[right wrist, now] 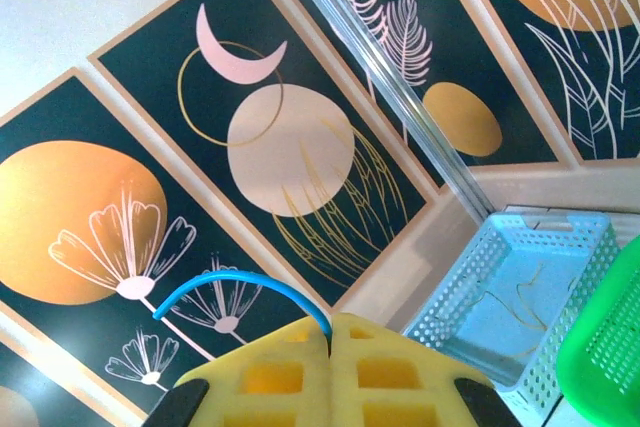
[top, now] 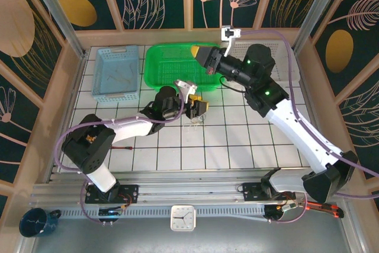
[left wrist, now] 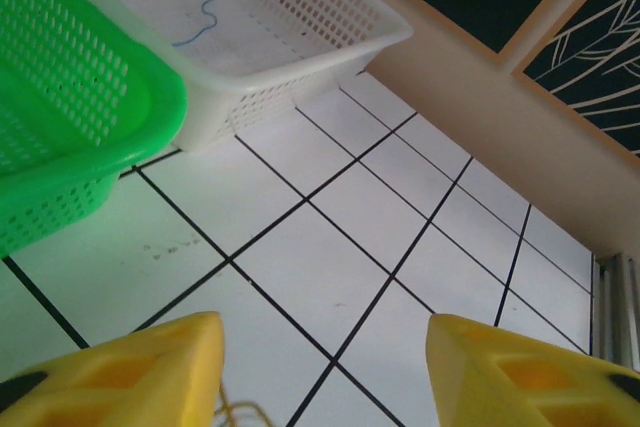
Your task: Untangle the cables
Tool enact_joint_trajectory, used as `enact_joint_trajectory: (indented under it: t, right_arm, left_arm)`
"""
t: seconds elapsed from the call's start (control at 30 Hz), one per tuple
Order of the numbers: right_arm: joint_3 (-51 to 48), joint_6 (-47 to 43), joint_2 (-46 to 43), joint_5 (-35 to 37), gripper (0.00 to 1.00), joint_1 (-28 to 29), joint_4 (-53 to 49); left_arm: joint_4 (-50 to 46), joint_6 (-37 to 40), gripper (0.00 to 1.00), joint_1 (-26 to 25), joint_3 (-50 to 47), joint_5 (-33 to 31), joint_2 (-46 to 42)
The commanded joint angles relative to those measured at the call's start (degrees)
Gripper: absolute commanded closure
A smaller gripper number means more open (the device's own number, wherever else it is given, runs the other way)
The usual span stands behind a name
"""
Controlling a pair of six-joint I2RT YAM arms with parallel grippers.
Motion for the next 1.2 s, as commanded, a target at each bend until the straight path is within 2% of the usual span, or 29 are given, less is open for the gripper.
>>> enact_joint_trajectory:
  t: [0.0, 0.13, 0.2, 0.27, 0.4, 0.6, 0.67, 0.73, 0.83, 1.0, 1.17]
  right_arm:
    - [5.03, 0.04, 0.50, -1.11, 1.00, 0.42, 1.16]
    - [11.81, -1.90, 1.79, -0.28, 1.00, -0.09, -1.77]
    - [15.17, -2.15, 2.26, -0.22, 1.00, -1.26, -2.50]
    - [17.44, -1.36, 2.40, -0.60, 1.00, -3.25, -2.41]
    - [18.70, 2.81, 2.03, -2.63, 1.00, -8.43, 1.07]
    - [17.26, 4.80, 1.78, -3.47, 1.00, -10.23, 2.70]
    - [16.07, 4.92, 1.51, -3.31, 1.00, -10.33, 3.19]
    - [15.09, 5.13, 1.21, -3.13, 1.00, -10.35, 3.59]
    - [15.65, 5.25, 1.21, -3.13, 1.00, -11.00, 3.35]
    - [21.40, 5.21, 2.58, -4.08, 1.00, -12.88, 1.31]
    - [28.13, 6.23, 4.20, -4.62, 1.00, -15.91, 0.79]
  left_arm:
    - [4.30, -0.43, 0.59, -0.09, -1.17, 0.22, 1.02]
    - [6.24, -1.05, 0.83, -0.07, -4.73, -0.70, 1.23]
    - [6.96, -1.25, 0.86, -0.08, -6.94, -1.31, 1.11]
    - [7.60, -1.22, 0.83, -0.06, -8.89, -1.95, 0.87]
    - [8.64, -1.34, 0.71, -0.09, -11.88, -3.21, 0.75]
    - [9.31, -1.54, 0.66, -0.10, -13.10, -3.38, 1.09]
    - [9.00, -1.38, 0.51, -0.06, -12.90, -3.49, 1.26]
    - [8.45, -1.15, 0.47, -0.05, -12.63, -3.35, 1.60]
    - [8.10, -0.87, 0.46, -0.08, -12.54, -3.32, 1.85]
    - [7.99, -0.60, 0.56, -0.09, -12.80, -3.05, 3.98]
    - [8.88, -0.90, 0.58, -0.06, -13.69, -2.88, 5.46]
